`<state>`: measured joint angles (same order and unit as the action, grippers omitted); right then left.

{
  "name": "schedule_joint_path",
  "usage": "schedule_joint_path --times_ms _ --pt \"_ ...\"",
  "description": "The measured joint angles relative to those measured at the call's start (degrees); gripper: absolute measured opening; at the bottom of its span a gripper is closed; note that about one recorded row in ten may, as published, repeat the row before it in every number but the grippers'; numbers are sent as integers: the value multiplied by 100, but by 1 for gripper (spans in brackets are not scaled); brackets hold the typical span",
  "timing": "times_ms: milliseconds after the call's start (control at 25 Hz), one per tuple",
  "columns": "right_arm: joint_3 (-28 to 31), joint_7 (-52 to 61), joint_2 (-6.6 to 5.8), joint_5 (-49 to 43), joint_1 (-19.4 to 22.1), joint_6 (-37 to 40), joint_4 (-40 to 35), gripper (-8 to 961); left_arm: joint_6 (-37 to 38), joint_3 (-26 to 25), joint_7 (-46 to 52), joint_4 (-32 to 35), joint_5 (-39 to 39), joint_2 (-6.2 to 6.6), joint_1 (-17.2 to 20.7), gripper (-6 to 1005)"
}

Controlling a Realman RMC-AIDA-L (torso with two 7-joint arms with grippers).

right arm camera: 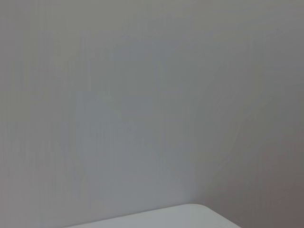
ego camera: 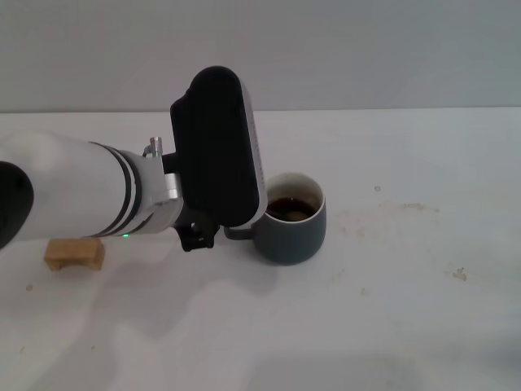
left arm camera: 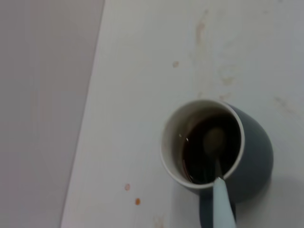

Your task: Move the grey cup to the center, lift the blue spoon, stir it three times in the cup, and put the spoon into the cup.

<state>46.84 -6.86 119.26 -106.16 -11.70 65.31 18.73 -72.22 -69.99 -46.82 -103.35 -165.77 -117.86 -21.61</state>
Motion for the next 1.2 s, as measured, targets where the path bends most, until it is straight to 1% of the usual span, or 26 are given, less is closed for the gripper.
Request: schedule_joint_path --times_ms 320,440,520,600,680,720,760,840,880,920,960,1000,1040,1080,1120,1160,1200 --pt "-9 0 0 0 11 -1 5 -1 24 -87 21 -386 0 -8 76 291" --pt "-9 0 1 0 11 -1 6 -1 191 -140 17 -660 1 -9 224 336" --pt "-9 0 1 0 11 1 8 -1 501 -148 15 -892 4 -9 413 395" --pt "-8 0 0 0 10 3 8 -1 1071 -147 12 -1102 12 -8 696 454" --pt "-9 0 1 0 8 6 8 -1 1825 -136 15 -1193 20 -13 980 513" --pt "-9 0 1 0 8 23 15 -1 2428 -115 24 -1200 18 -13 1189 542" --pt "-9 0 1 0 8 23 15 -1 2810 -91 28 -1200 23 -15 1325 572" --pt "-9 0 0 5 12 53 23 -1 3809 -29 61 -1197 27 -14 1687 604" --pt "-9 0 1 13 16 64 25 -1 3809 -29 61 -1197 27 -14 1687 620" --pt "-9 0 0 27 25 72 25 -1 5115 56 271 -1169 48 -15 2147 636" --pt "-9 0 0 27 25 72 25 -1 5360 70 332 -1161 51 -16 2232 652" --pt "-9 0 0 31 25 77 26 -1 6095 114 580 -1120 63 -13 2473 653" --pt "-9 0 0 32 26 88 26 -1 6095 114 580 -1120 63 -13 2473 654" --pt "-9 0 0 31 26 103 26 -1 6477 144 726 -1082 68 -10 2618 655" --pt "-9 0 1 18 28 191 26 -1 7193 188 964 -980 70 -1 2855 656" --pt "-9 0 0 12 30 244 26 -1 7378 200 1034 -949 71 1 2931 657" --pt "-35 0 1 9 34 376 26 -1 7894 208 1487 -856 77 19 3180 657"
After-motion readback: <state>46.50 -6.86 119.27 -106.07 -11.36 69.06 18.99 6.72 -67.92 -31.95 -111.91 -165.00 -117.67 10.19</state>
